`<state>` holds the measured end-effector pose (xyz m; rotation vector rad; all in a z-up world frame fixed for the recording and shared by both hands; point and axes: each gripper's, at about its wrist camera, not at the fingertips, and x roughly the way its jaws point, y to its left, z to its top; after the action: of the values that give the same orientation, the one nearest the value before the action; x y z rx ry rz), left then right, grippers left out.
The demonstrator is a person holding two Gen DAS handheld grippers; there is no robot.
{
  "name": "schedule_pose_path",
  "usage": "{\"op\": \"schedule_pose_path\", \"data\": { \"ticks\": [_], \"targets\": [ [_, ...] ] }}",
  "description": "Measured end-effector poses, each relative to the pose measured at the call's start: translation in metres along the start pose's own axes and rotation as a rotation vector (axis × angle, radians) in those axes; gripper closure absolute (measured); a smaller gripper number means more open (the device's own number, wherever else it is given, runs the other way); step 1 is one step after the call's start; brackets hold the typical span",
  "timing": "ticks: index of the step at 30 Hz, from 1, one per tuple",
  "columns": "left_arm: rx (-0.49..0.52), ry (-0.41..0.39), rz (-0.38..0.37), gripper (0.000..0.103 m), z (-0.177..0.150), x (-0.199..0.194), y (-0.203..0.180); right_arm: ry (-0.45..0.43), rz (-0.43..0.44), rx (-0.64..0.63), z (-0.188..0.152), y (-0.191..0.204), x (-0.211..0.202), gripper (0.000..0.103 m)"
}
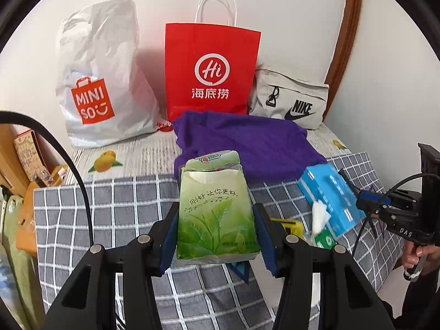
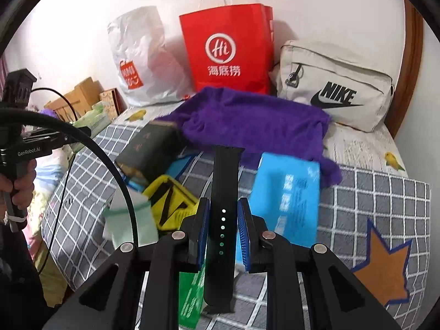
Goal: Organize soft objects
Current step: 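Carry the tissue pack and watch strap over the purple towel with both grippers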
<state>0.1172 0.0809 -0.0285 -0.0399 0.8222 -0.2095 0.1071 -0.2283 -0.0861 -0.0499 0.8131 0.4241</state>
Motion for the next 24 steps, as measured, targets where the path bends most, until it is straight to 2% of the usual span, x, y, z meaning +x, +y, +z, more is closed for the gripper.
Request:
{"op": "schedule_pose_path", "data": {
  "ticks": [12,24],
  "targets": [
    [0.033,0.014,0.03,0.054,0.058,0.041,0.005,-0.027,-0.028,0.023,0.06,-0.048,0.022,0.082],
    [0.032,0.074,-0.006,0.054,0.109,0.122,0.005,0.012,-0.014,0.032,0.112,-0.087,0.09,0.082]
  ]
}}
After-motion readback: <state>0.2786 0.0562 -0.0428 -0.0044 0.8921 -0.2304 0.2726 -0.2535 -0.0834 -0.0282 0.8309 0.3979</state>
